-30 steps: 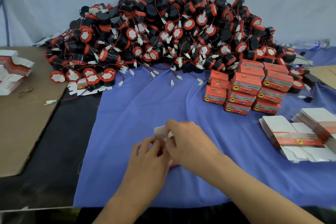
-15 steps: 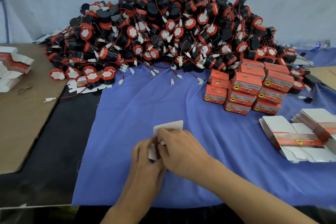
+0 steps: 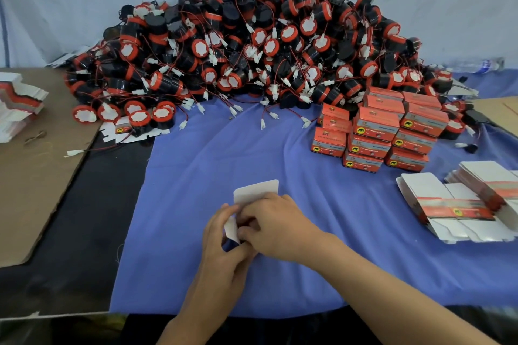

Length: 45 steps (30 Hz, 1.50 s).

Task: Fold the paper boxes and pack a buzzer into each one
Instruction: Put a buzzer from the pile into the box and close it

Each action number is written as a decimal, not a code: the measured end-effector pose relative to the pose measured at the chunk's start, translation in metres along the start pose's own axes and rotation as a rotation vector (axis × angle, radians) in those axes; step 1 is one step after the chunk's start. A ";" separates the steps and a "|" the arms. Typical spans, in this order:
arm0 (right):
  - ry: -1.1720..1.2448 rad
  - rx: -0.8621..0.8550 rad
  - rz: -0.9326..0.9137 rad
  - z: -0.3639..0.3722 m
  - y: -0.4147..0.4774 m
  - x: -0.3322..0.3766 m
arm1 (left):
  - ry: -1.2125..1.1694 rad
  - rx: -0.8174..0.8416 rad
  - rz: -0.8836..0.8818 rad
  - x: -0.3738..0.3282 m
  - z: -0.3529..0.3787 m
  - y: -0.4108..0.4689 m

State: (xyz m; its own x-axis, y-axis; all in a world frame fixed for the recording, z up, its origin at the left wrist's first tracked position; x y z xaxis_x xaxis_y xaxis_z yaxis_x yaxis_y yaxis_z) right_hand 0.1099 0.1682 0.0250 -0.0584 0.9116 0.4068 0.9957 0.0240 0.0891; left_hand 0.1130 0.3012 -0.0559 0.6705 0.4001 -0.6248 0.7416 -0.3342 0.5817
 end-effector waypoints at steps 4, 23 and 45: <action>0.004 -0.072 0.051 -0.004 0.004 0.001 | -0.246 -0.065 -0.039 -0.002 -0.011 0.003; 1.155 -0.398 0.574 0.020 -0.049 -0.079 | -0.188 0.123 -0.201 0.001 -0.001 0.006; 1.043 -0.274 0.418 0.028 -0.038 -0.073 | -0.338 0.034 -0.372 0.010 -0.003 0.005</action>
State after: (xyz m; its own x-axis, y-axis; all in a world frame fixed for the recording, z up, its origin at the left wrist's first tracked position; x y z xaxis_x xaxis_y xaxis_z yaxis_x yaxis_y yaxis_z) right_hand 0.0782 0.1121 -0.0338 0.1139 0.0432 0.9925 0.9099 -0.4057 -0.0868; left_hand 0.1232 0.3062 -0.0571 0.3264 0.2002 -0.9238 0.9285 -0.2509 0.2737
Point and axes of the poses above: each hand's wrist, its own y-axis towards the middle knuckle, its own z-axis out of the palm, x = y × z, the point moved 4 cm from there along y, towards the middle knuckle, and after that the axes turned 9 degrees about -x, right-handed, at the moved point
